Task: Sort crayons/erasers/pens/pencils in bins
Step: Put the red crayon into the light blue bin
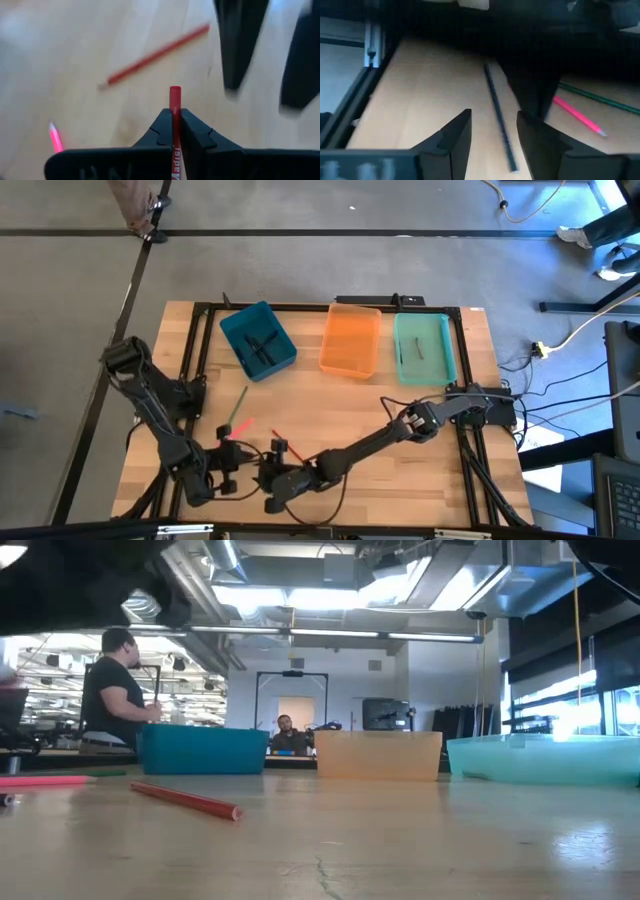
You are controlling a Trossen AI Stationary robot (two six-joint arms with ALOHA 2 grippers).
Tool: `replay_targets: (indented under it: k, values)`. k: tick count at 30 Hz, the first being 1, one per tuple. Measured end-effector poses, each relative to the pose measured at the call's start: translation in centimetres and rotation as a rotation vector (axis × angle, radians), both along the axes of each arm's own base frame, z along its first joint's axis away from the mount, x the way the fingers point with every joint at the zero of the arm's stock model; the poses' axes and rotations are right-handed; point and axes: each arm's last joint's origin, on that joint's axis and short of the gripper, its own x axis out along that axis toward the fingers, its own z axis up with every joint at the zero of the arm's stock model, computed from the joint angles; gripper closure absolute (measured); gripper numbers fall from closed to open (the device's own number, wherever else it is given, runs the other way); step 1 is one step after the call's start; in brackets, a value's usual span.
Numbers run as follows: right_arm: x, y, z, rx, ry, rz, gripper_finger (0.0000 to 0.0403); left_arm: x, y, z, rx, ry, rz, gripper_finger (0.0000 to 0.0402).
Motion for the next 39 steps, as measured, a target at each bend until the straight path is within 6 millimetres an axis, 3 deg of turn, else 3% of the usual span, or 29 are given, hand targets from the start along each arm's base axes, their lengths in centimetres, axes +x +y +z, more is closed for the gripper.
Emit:
replay_targets:
  k: [5, 9, 12, 15, 19, 23, 30, 35, 39]
  values:
    - [-0.2, 0.2, -1.6, 0.039, -0.032, 0.001, 0.0242, 0.6, 1.3, 2.9, 0.017, -0.132, 0.063, 0.0398]
    - [0.4, -1.3, -2.8, 0.052, -0.119, -0.032, 0.0242, 0.8, 2.1, 5.1, 0.009, -0.288, 0.139, 0.0399]
    - [0.4, -4.1, -4.3, 0.039, -0.161, -0.203, 0.0242, 0.6, 2.5, 6.7, 0.0, -0.375, 0.164, 0.0395]
    - [0.0, -7.9, -5.4, 0.218, -0.238, -0.116, 0.0242, 0.1, 2.6, 7.5, 0.017, -0.412, 0.146, 0.0394]
    - [-2.2, -10.8, -5.7, 0.404, -0.454, 0.012, 0.0242, -0.5, 2.6, 7.9, 0.067, -0.474, 0.156, 0.0397]
    - [-5.4, -12.1, -6.3, 0.41, -0.537, 0.053, 0.0242, -0.5, 2.7, 8.1, 0.103, -0.528, 0.191, 0.0393]
    - [-7.8, -12.6, -4.2, 0.372, -0.598, 0.126, 0.0242, -0.3, 2.6, 8.2, 0.137, -0.619, 0.257, 0.0394]
    - [-7.4, -11.8, -1.7, 0.354, -0.668, 0.183, 0.0242, 0.5, 1.5, 7.6, 0.09, -0.668, 0.3, 0.0391]
    - [-6.8, -10.7, -0.9, 0.346, -0.669, 0.222, 0.0242, 1.1, 0.5, 6.7, 0.124, -0.701, 0.321, 0.0388]
